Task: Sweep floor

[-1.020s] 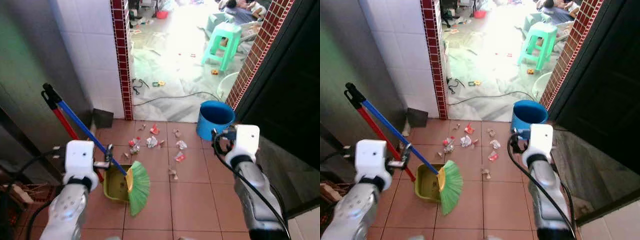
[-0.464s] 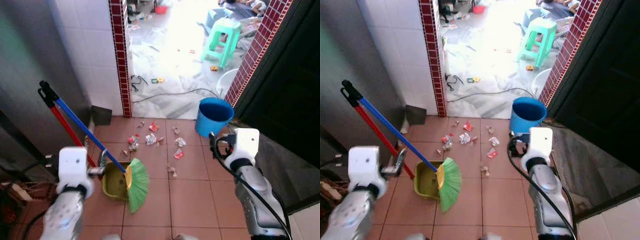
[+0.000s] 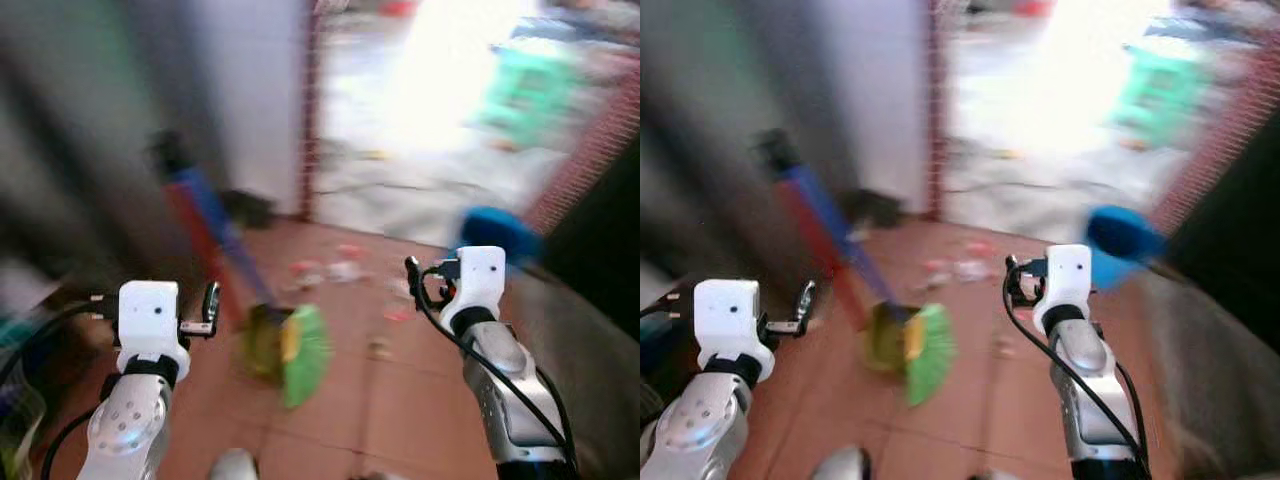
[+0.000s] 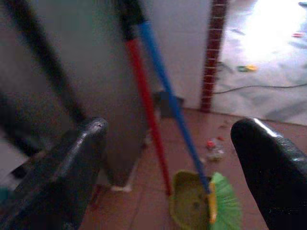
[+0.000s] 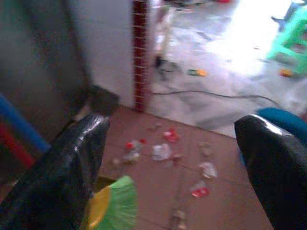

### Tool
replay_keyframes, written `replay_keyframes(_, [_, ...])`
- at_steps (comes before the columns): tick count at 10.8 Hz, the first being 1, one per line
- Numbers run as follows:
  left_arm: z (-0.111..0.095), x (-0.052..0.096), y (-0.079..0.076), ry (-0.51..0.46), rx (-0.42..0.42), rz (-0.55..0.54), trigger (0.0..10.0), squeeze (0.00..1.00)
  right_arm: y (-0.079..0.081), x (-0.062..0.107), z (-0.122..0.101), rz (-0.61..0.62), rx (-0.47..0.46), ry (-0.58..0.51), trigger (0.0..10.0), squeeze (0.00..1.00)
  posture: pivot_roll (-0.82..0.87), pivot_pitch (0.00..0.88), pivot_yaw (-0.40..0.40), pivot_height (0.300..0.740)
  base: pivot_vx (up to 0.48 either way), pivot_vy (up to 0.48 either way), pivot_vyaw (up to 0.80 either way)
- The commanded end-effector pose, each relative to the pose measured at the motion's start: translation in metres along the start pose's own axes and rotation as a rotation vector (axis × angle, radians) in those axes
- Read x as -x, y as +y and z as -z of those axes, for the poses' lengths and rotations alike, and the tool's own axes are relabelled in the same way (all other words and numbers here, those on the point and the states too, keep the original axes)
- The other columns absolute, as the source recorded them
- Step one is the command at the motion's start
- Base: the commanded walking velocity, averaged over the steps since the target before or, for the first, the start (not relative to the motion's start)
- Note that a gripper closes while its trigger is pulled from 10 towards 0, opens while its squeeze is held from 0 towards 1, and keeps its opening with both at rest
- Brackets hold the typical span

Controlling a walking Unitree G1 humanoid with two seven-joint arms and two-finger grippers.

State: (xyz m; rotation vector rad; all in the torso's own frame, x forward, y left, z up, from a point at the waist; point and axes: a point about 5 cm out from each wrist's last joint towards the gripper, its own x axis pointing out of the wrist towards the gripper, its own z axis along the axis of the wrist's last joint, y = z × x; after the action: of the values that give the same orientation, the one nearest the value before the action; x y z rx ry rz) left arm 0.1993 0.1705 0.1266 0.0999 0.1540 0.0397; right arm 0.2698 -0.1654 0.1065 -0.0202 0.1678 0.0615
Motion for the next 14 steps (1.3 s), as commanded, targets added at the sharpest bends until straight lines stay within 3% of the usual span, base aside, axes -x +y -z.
replay_keyframes(1, [-0.003,0.003,-0.003,-0.013,0.004,0.02,10.0,0.0,-0.001,0.003,0.001,-0.001,0.0,0.007,10.0,0.0,0.03,0.08,-0.04,0.74,0.0,0.0,0.8])
replay_keyframes(4, [-0.009,-0.001,-0.006,-0.027,0.022,0.021,10.0,0.0,-0.002,-0.007,-0.007,-0.006,0.009,-0.016,10.0,0.0,0.05,0.06,-0.04,0.74,0.0,0.0,0.73])
replay_keyframes(7, [-0.009,-0.019,-0.001,-0.06,-0.025,0.008,10.0,0.0,0.001,-0.014,-0.007,0.014,-0.006,-0.026,10.0,0.0,0.05,0.0,-0.117,0.74,0.0,0.0,0.0])
replay_keyframes(10, [0.003,-0.014,0.002,-0.01,0.003,0.033,10.0,0.0,0.006,-0.014,-0.002,0.021,-0.025,-0.019,10.0,0.0,0.03,0.035,-0.08,0.74,0.0,0.0,0.0])
replay_keyframes(12, [0.014,-0.005,-0.003,0.042,0.03,0.065,10.0,0.0,-0.002,-0.008,-0.003,0.069,-0.027,-0.034,10.0,0.0,0.02,0.033,-0.045,0.74,0.0,0.0,0.0])
replay_keyframes(14, [0.009,-0.009,-0.001,0.018,0.022,0.068,10.0,0.0,-0.007,-0.005,0.001,0.094,-0.035,-0.025,10.0,0.0,0.01,0.038,-0.042,0.74,0.0,0.0,0.0])
